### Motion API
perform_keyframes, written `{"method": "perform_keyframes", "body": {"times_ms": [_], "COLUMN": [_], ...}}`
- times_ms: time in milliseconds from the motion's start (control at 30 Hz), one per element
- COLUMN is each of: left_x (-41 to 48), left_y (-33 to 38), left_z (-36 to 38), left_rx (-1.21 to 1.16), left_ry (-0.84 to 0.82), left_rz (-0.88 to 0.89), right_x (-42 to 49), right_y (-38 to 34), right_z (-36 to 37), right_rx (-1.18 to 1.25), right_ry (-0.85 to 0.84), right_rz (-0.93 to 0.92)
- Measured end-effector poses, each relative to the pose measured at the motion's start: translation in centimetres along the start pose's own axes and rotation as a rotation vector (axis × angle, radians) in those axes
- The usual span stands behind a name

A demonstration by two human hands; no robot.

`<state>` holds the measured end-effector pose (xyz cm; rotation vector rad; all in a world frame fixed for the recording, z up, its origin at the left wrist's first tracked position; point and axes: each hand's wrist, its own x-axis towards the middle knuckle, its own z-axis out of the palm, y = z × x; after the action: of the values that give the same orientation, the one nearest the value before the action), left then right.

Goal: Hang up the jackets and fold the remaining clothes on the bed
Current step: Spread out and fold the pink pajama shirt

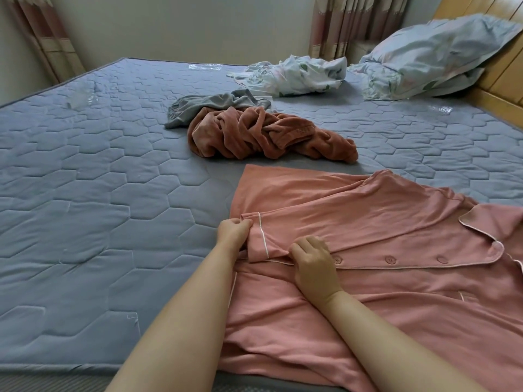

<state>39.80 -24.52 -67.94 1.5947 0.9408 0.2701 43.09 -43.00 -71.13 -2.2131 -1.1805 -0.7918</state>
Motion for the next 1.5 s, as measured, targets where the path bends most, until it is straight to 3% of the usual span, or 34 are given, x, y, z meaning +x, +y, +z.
{"method": "perform_keyframes", "body": {"times_ms": [233, 400, 567, 667, 733, 833, 933, 1067, 1200, 1333, 1500], "left_x": [-0.5, -0.9, -2.5, -2.9, -3.1, -3.7, -3.8, -3.4, -2.9, -2.5, -2.2], "left_y": [0.3, 2.6, 1.7, 2.0, 2.7, 3.3, 3.9, 4.0, 2.0, 1.8, 1.5], "left_z": [0.7, -0.3, -0.4, 1.5, 3.8, 8.1, 12.5, 16.8, 17.4, 17.8, 17.9], "left_rx": [0.195, 0.129, 0.779, 1.037, 1.021, 1.065, 1.120, 1.169, 1.098, 1.084, 1.091], "left_ry": [0.076, 0.127, 0.199, 0.302, 0.239, -0.017, -0.173, -0.223, -0.075, -0.053, -0.050], "left_rz": [0.131, 0.221, 0.363, 0.748, 0.932, 0.858, 0.844, 0.874, 0.735, 0.722, 0.738], "right_x": [0.5, 0.0, 0.0, -0.3, -0.2, 0.4, 0.0, -1.4, -0.8, 1.4, 4.3], "right_y": [-0.9, -0.4, -0.4, 0.6, 2.1, 6.1, 10.6, 12.4, 13.0, 15.4, 17.7], "right_z": [-0.4, -0.5, -0.6, -0.7, -1.2, -3.0, -5.1, -5.9, -5.9, -6.4, -6.1], "right_rx": [-0.020, 0.014, -0.052, -0.076, -0.098, -0.204, -0.345, -0.413, -0.476, -0.476, -0.242], "right_ry": [-0.263, -0.178, -0.085, -0.070, -0.104, -0.338, -0.483, -0.582, -0.561, -0.570, -0.650], "right_rz": [0.222, 0.281, 0.399, 0.561, 0.689, 0.791, 0.820, 0.783, 0.687, 0.592, 0.303]}}
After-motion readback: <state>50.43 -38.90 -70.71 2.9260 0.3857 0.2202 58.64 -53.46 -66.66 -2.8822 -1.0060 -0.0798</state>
